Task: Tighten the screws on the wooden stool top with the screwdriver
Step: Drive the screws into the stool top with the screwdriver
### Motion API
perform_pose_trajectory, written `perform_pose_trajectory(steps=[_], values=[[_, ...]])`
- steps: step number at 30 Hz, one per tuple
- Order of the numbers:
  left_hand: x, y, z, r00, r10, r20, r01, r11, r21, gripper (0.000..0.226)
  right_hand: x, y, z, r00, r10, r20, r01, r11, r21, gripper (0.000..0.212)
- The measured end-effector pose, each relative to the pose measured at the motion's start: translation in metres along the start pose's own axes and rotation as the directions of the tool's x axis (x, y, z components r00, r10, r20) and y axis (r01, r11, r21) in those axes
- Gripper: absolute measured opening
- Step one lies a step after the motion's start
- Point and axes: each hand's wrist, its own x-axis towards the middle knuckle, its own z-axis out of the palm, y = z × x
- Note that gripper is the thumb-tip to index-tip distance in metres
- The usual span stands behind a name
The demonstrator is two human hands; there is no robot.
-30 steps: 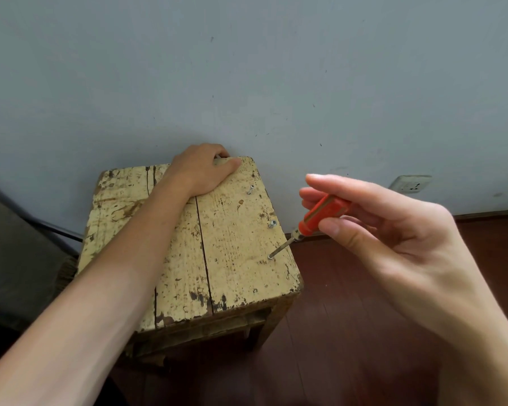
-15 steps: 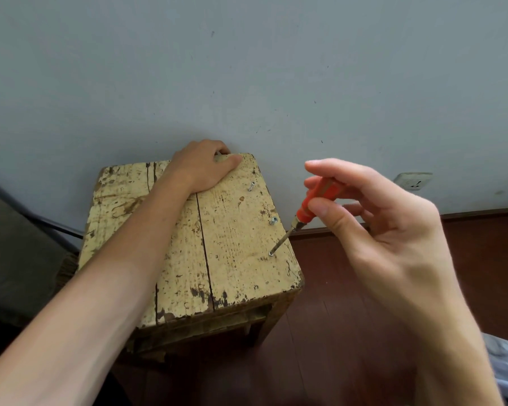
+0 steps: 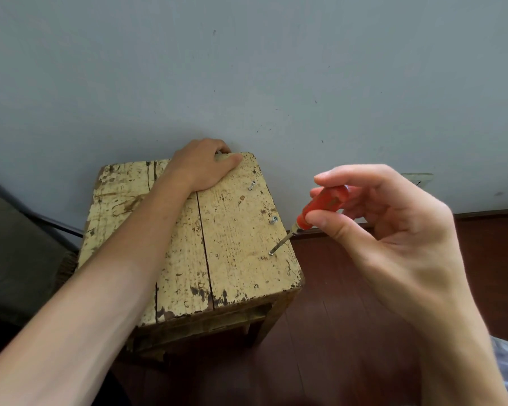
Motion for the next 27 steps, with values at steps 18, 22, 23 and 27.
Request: perform_pose_trajectory(steps=[18, 22, 23, 27], values=[[0.001, -0.002, 0.001, 1.000, 0.013, -0.006, -0.013, 1.000, 0.013, 0.055, -0.001, -0.002, -0.004, 0.999, -0.003, 0.050, 0.004, 1.000, -0.012, 0.041], [0.001, -0.001, 0.001, 1.000, 0.011, -0.013, -0.011, 1.000, 0.011, 0.054, 0.000, -0.003, 0.009, 0.999, -0.043, 0.011, 0.043, 0.999, -0.029, 0.034], [0.001, -0.001, 0.001, 1.000, 0.009, -0.012, -0.009, 1.000, 0.012, 0.054, 0.001, -0.003, 0.011, 0.998, -0.055, 0.010, 0.055, 0.998, -0.041, 0.033], [0.001, -0.001, 0.001, 1.000, 0.007, -0.015, -0.007, 1.000, 0.008, 0.053, 0.002, -0.003, 0.009, 0.998, -0.062, 0.007, 0.062, 0.993, -0.102, 0.036]])
